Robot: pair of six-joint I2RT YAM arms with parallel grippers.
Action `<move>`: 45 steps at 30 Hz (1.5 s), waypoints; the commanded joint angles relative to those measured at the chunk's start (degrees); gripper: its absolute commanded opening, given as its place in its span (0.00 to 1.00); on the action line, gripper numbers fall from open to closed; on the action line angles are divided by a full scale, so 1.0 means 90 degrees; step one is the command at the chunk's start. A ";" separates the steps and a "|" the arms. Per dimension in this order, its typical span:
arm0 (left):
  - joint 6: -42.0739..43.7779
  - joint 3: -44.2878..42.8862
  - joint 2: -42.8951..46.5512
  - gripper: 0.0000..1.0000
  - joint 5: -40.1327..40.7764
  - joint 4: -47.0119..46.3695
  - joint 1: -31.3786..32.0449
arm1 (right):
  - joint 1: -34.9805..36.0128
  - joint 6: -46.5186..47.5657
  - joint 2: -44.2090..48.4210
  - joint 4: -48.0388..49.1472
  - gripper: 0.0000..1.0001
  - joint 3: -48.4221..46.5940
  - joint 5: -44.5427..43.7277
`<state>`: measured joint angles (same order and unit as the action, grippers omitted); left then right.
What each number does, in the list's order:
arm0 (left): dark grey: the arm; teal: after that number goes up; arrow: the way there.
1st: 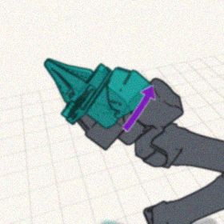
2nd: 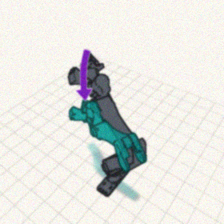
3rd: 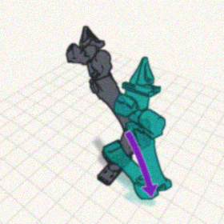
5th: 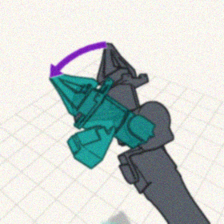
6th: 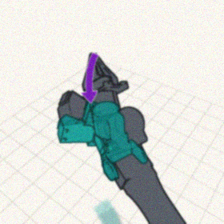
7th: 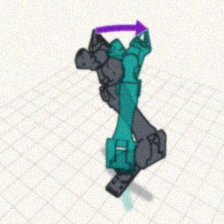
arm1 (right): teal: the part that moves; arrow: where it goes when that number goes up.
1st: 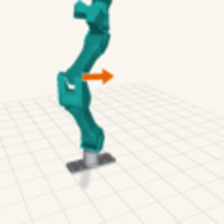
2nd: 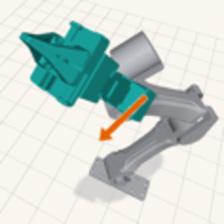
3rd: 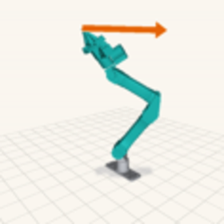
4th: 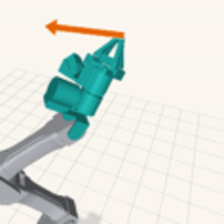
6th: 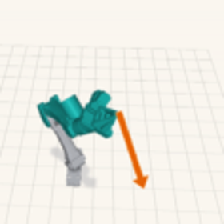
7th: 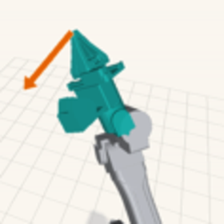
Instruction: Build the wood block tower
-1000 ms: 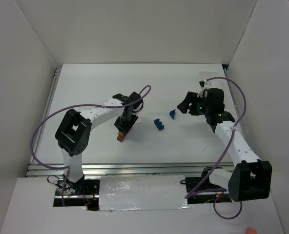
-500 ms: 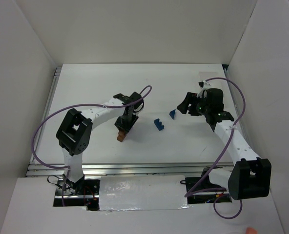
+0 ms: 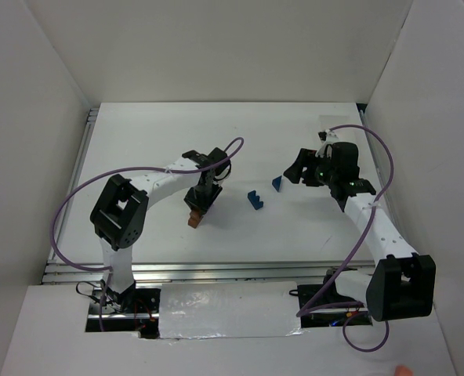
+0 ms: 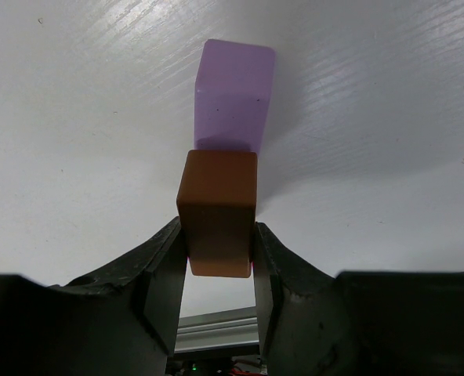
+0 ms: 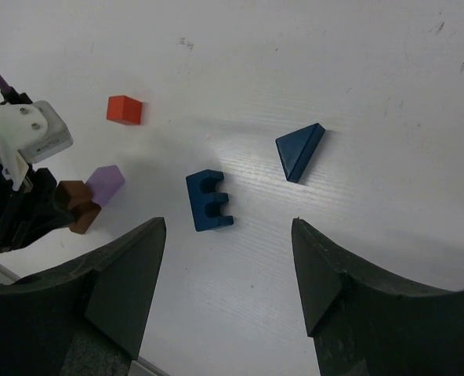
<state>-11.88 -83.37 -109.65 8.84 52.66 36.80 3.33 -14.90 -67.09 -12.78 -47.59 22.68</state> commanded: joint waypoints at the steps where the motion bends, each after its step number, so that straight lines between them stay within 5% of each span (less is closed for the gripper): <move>1: 0.0129 -0.0092 -0.0054 0.33 0.0102 -0.0002 -0.0006 | -0.0029 0.0102 -0.0007 -0.0006 0.73 -0.0151 0.0059; 22: 0.0109 -0.0014 -0.0034 0.53 0.0219 0.0008 0.0003 | -0.0029 0.0122 -0.0046 -0.0016 0.71 -0.0161 0.0078; 45: 0.0050 -0.0170 -0.0024 0.46 0.0082 0.0037 -0.0006 | -0.0038 0.0122 -0.0085 -0.0016 0.71 -0.0171 0.0127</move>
<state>-11.94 -83.37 -109.65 10.28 52.45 36.77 3.33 -14.46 -67.72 -12.95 -47.59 23.24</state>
